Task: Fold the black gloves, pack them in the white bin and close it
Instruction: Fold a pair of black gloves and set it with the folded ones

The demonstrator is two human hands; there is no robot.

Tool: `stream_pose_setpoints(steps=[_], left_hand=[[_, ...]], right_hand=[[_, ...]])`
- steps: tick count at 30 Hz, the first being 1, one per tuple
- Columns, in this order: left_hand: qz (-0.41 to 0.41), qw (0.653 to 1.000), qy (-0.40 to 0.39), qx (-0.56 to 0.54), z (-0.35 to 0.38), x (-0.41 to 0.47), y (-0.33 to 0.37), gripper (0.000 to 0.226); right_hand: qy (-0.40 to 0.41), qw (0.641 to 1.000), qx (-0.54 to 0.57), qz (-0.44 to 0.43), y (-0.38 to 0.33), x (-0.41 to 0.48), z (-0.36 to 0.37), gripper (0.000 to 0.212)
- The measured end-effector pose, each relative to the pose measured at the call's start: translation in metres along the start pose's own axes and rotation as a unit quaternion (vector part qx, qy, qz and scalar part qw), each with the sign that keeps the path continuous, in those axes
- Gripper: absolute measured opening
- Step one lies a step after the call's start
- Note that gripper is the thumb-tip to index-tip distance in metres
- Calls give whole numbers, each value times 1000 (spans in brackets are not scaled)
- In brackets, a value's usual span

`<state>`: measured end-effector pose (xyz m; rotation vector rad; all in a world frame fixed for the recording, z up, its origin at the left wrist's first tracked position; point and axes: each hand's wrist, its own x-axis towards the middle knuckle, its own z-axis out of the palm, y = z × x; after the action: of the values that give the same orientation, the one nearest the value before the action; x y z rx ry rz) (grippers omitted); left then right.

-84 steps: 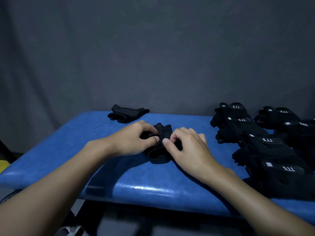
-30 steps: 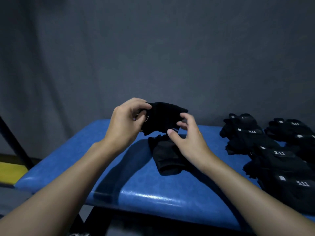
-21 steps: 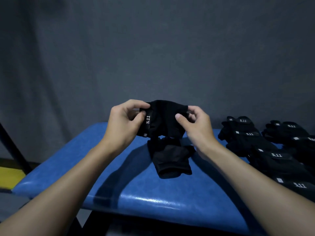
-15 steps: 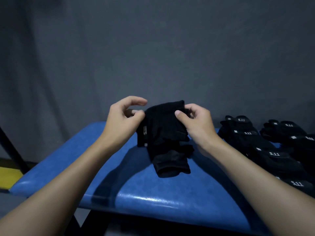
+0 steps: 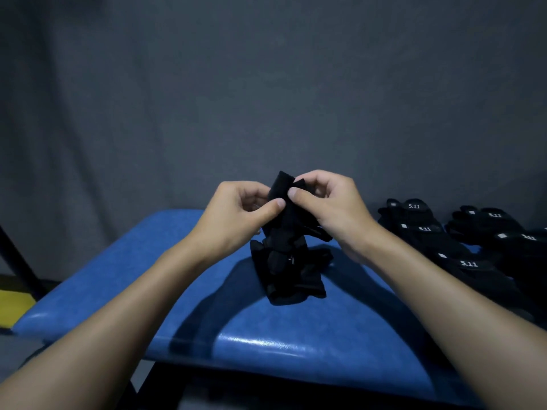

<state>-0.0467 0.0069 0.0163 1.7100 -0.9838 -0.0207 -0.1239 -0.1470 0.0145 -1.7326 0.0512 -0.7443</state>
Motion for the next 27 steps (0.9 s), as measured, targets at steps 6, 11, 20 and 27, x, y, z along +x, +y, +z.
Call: stream_pose_setpoints(steps=[6, 11, 20, 27], left_hand=[[-72, 986, 83, -126, 2, 3, 4, 24], [-152, 960, 73, -224, 4, 4, -2, 26], [-275, 953, 31, -123, 13, 3, -28, 31], [-296, 949, 24, -107, 12, 0, -44, 29]], right_hand=[[-47, 996, 69, 41, 8, -10, -14, 42], [-87, 992, 51, 75, 19, -14, -21, 39], [-33, 986, -116, 114, 32, -5, -26, 20], [-66, 943, -304, 120, 51, 1, -30, 28]])
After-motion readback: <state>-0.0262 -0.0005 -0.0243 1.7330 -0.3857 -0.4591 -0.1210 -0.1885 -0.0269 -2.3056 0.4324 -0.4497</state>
